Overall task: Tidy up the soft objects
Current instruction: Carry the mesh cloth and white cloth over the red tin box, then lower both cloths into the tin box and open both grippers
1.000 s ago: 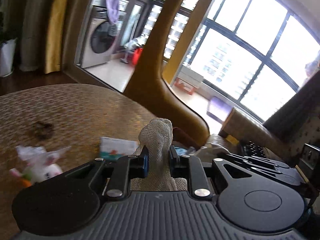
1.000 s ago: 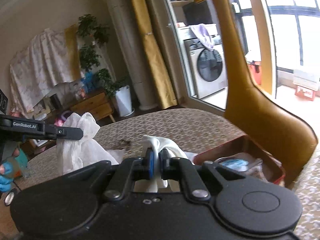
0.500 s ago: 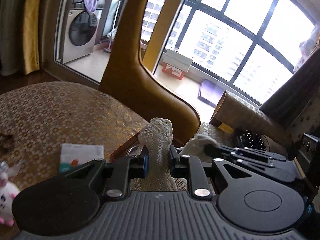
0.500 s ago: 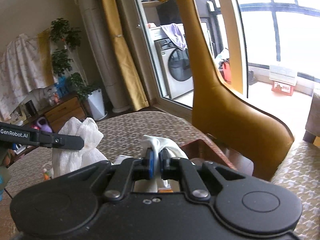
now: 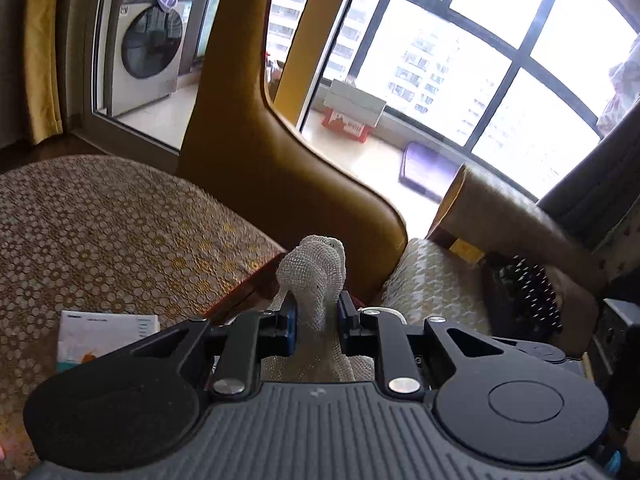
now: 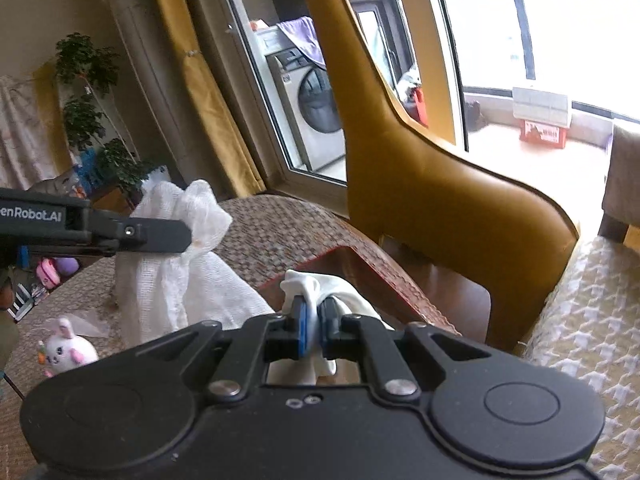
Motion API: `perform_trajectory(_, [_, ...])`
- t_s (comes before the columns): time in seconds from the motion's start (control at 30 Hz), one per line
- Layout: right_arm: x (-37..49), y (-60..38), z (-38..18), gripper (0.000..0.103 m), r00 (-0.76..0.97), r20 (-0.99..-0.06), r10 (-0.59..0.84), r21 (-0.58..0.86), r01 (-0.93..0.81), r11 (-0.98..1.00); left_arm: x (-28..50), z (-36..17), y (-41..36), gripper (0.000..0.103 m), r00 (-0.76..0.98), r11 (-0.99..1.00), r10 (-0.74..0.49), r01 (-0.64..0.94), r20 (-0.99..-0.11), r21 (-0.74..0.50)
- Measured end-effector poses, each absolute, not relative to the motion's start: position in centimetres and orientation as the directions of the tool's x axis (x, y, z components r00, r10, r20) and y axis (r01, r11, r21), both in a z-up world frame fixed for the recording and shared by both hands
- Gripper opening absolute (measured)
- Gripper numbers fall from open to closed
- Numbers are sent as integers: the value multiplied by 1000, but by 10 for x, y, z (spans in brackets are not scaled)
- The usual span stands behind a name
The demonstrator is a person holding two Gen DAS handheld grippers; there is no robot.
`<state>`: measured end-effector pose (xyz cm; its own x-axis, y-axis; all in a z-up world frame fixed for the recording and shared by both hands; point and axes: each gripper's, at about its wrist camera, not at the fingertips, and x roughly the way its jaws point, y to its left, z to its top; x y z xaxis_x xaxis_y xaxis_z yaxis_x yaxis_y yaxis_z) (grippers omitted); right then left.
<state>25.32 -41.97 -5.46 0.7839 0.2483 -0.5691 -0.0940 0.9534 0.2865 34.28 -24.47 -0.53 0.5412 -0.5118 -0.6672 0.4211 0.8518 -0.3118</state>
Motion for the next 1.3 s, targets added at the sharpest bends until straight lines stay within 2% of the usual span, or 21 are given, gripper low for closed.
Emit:
perform_trajectory(0.47, [270, -409, -92, 10, 725, -653, 218, 230, -84, 970, 377, -67, -270, 19, 501, 880, -451, 389, -738, -274])
perform_trajectory(0.73, [267, -396, -96, 19, 718, -677, 164, 143, -90, 986, 382, -89, -276, 19, 477, 893, -415, 376, -775, -246])
perform_trajectory(1.03, [262, -392, -93, 45, 716, -678, 167, 133, -104, 986, 383, -102, -285, 20, 470, 903, -368, 386, -802, -188])
perform_trajectory(1.13, [260, -391, -92, 53, 713, -679, 174, 138, -109, 984, 383, -103, -287, 26, 461, 899, -372, 393, -806, -191])
perform_trajectory(1.2, [258, -389, -90, 61, 713, -678, 181, 139, -119, 983, 384, -103, -287, 34, 451, 893, -386, 402, -804, -203])
perform_trajectory(1.27, [256, -387, -89, 64, 714, -675, 184, 133, -128, 983, 383, -103, -286, 77, 444, 885, -407, 410, -798, -223])
perform_trajectory(1.3, [256, -386, -88, 65, 713, -676, 187, 133, -131, 982, 382, -101, -286, 79, 448, 880, -417, 415, -790, -229])
